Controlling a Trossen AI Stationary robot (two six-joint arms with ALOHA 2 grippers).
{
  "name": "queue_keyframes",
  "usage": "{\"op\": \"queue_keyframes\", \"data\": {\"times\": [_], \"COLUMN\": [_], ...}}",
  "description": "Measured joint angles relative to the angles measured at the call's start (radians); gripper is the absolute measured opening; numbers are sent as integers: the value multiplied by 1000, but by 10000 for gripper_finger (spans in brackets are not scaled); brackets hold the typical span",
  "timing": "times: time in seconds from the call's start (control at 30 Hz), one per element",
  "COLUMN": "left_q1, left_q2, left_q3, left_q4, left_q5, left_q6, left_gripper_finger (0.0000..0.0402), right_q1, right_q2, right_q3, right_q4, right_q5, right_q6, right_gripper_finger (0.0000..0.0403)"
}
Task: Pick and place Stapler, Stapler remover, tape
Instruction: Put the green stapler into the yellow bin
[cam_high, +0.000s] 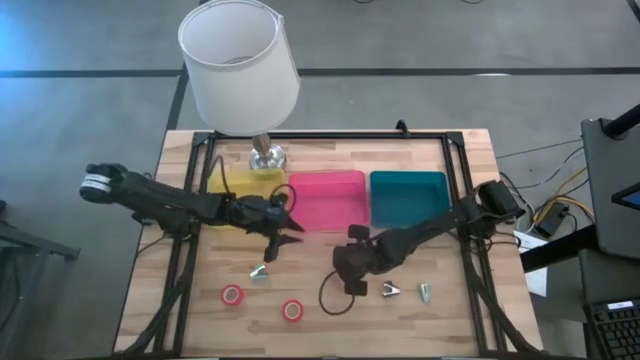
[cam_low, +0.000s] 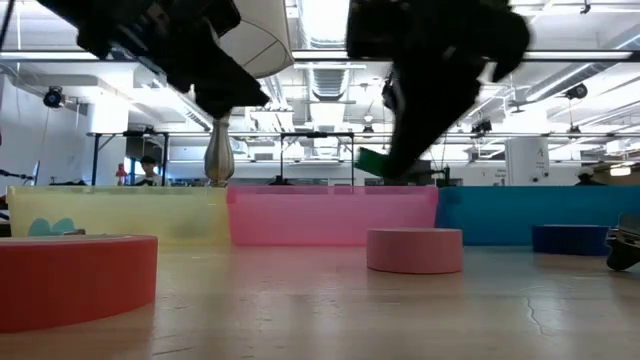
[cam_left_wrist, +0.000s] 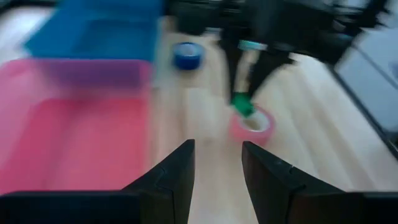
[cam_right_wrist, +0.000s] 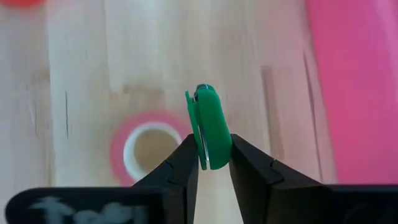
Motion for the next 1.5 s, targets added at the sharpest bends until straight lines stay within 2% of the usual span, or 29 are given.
{"op": "queue_keyframes", "data": {"times": [0.1, 0.27, 0.4, 0.6, 0.8, 0.93, 1.13, 1.33, 1.5], "left_q1": [-10, -22, -23, -23, -22, -22, -23, -23, -22], "left_q2": [81, 206, 270, 332, 378, 382, 382, 382, 382], "left_q3": [0, 0, 0, 51, 93, 100, 99, 98, 98], "left_q4": [78, 200, 290, 306, 302, 302, 300, 285, 284], "left_q5": [91, 85, 81, 78, -12, -20, -20, -21, -29], "left_q6": [73, 87, 62, 53, 21, 10, 11, 14, 14], "left_gripper_finger": [135, 143, 167, 203, 208, 208, 192, 158, 123], "right_q1": [-21, -53, -69, -83, -95, -95, -95, -98, -98], "right_q2": [0, 0, 0, 0, 0, 0, 0, -1, -1], "right_q3": [0, 0, 0, 0, 0, 0, 0, 0, 0], "right_q4": [55, 93, 92, 101, 139, 143, 165, 168, 169], "right_q5": [0, 9, 20, 42, 43, 43, 60, 68, 68], "right_q6": [-50, -80, -88, -98, -98, -97, -99, -99, -99], "right_gripper_finger": [73, 74, 81, 77, 73, 82, 82, 72, 80]}}
